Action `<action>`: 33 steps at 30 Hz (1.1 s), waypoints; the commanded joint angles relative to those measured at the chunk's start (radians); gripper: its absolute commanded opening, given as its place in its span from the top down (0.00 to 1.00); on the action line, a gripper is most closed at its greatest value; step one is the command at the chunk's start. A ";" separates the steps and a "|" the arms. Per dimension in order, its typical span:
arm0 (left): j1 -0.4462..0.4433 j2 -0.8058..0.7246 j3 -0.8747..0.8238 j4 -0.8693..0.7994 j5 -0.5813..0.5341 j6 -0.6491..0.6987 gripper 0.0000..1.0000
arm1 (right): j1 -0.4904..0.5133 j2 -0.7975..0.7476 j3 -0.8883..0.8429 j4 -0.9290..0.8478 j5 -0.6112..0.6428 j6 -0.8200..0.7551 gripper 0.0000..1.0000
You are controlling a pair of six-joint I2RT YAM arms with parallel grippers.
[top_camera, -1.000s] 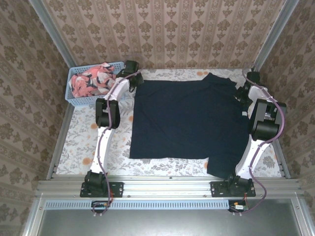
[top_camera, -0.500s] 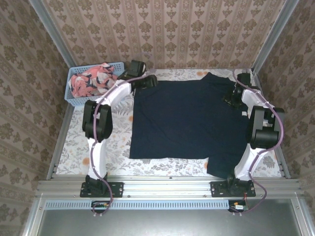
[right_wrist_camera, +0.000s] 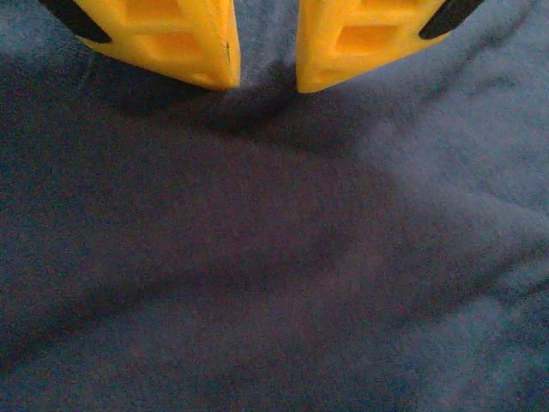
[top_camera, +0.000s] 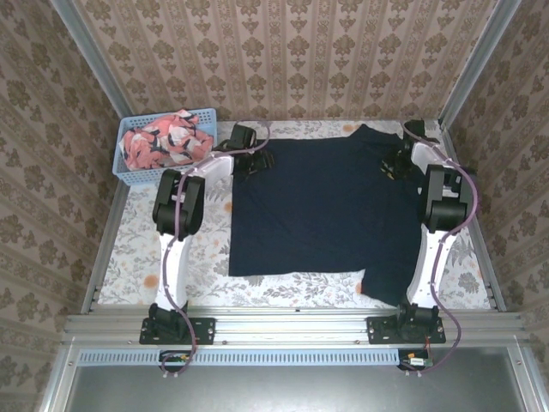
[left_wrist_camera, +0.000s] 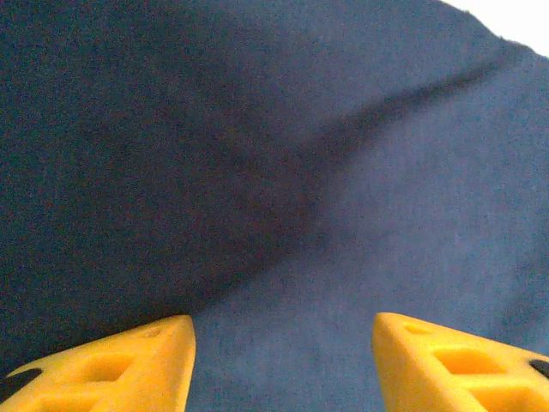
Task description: Fold and stack the mixed laundry pile
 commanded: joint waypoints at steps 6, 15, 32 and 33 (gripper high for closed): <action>0.085 0.290 0.494 -0.174 0.055 -0.011 0.42 | 0.010 0.233 0.360 -0.004 -0.111 0.055 0.74; 0.101 0.246 0.718 -0.260 0.083 0.103 0.00 | -0.005 -0.064 0.215 0.034 -0.159 -0.048 0.40; -0.083 -0.532 -0.463 0.166 0.112 0.078 0.00 | -0.072 -1.033 -0.754 -0.235 0.125 -0.154 0.05; -0.102 -0.556 -0.526 0.194 0.109 0.057 0.00 | -0.073 -1.069 -0.799 -0.235 0.130 -0.140 0.07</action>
